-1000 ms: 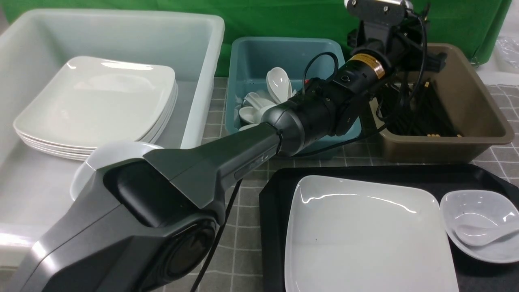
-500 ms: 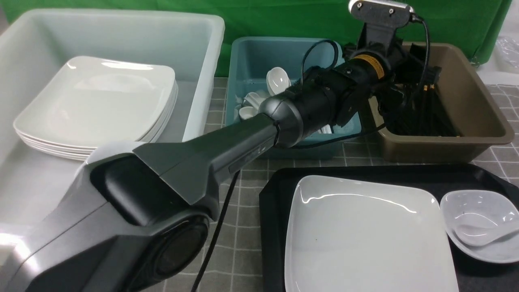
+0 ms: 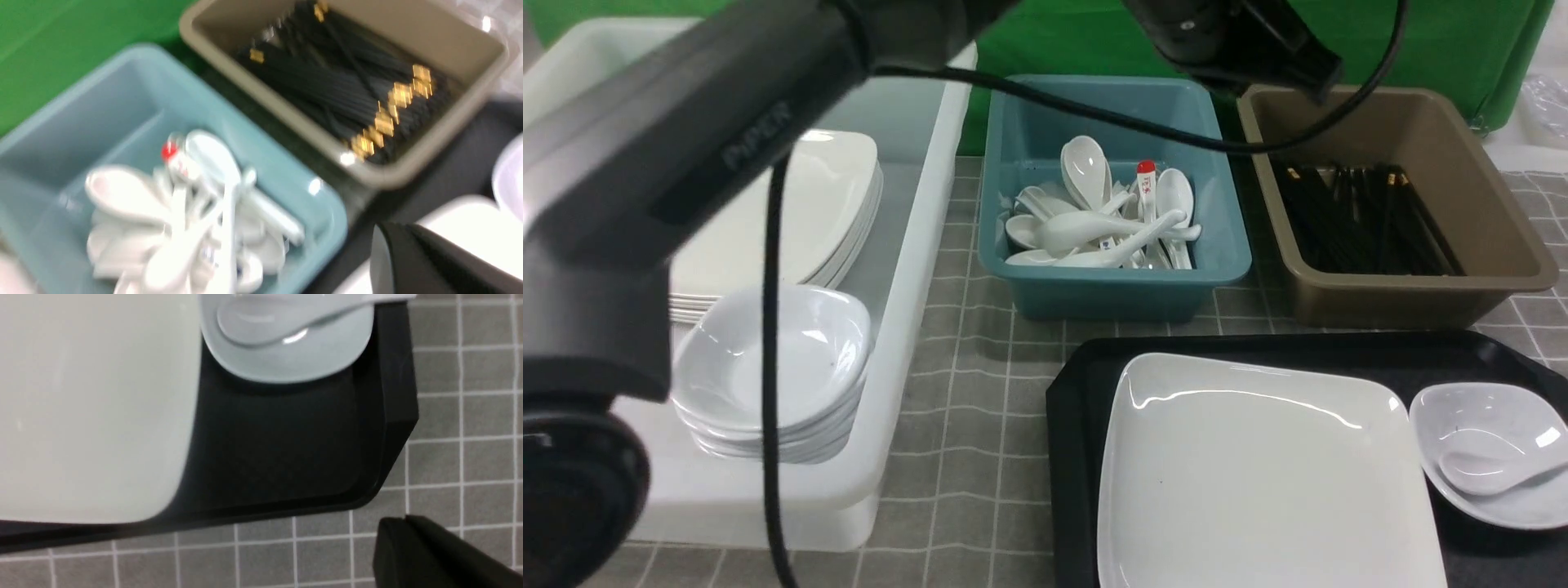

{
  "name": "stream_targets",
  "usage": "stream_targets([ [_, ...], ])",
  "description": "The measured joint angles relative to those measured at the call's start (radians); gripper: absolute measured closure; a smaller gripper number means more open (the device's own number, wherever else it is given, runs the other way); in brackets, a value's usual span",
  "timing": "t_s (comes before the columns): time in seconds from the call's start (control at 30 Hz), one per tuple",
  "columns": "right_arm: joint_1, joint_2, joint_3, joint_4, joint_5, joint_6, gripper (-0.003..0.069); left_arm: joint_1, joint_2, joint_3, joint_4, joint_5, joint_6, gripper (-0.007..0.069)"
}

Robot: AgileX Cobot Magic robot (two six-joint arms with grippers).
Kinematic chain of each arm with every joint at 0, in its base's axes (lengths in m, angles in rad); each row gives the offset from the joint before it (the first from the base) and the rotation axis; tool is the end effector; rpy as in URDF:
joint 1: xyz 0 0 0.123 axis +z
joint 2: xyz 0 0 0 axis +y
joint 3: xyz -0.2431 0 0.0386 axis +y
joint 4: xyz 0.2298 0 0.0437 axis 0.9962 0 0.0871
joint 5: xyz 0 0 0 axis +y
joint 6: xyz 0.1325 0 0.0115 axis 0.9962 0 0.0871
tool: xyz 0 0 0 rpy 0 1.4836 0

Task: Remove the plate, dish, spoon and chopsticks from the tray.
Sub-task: Use the right arm to grab a soup spoon from the plate

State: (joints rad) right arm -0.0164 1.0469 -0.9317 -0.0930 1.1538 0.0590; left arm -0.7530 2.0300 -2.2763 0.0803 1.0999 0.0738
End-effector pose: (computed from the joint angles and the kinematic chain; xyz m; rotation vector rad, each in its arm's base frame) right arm 0.1953 -0.0145 0.2472 0.0749 2.7477 -0.1156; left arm 0.3350 -0.3009 0.3303 0.9487 2.1451 -0.2360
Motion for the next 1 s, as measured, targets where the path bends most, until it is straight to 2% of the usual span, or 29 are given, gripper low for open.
stream_targets([
  [0.07,0.0,0.072,0.0,-0.002,-0.019,0.005,0.0627,0.0,-0.019,0.0,0.001,0.056,0.021,0.0619],
  [0.17,0.0,0.222,0.0,-0.004,-0.086,0.059,0.055,0.0,-0.059,0.019,0.001,0.107,0.038,0.062],
  [0.23,0.0,0.286,0.0,-0.004,-0.137,0.09,0.0458,0.0,-0.1,0.065,0.002,0.104,0.047,0.062],
  [0.33,-0.001,0.377,0.0,-0.003,-0.235,0.155,0.0236,0.0,-0.188,0.18,0.002,0.066,0.05,0.062],
  [0.37,-0.001,0.383,0.0,-0.001,-0.241,0.16,0.0223,0.0,-0.201,0.199,0.001,0.057,0.05,0.062],
  [0.4,-0.005,0.417,0.0,0.008,-0.298,0.171,0.0144,0.0,-0.251,0.275,-0.005,0.019,0.05,0.062],
  [0.47,-0.014,0.469,0.0,0.017,-0.36,0.194,0.0081,0.0,-0.327,0.393,-0.013,-0.037,0.05,0.062],
  [0.63,-0.048,0.553,0.0,0.028,-0.462,0.298,0.0081,0.0,-0.511,0.692,-0.017,-0.187,0.031,0.062],
  [0.8,-0.061,0.601,0.0,0.071,-0.527,0.34,0.0081,0.0,-0.651,0.888,-0.017,-0.308,0.028,0.062],
  [1.0,-0.061,0.612,0.0,0.119,-0.602,0.353,0.0081,0.0,-0.723,0.957,-0.013,-0.345,0.028,0.062],
])
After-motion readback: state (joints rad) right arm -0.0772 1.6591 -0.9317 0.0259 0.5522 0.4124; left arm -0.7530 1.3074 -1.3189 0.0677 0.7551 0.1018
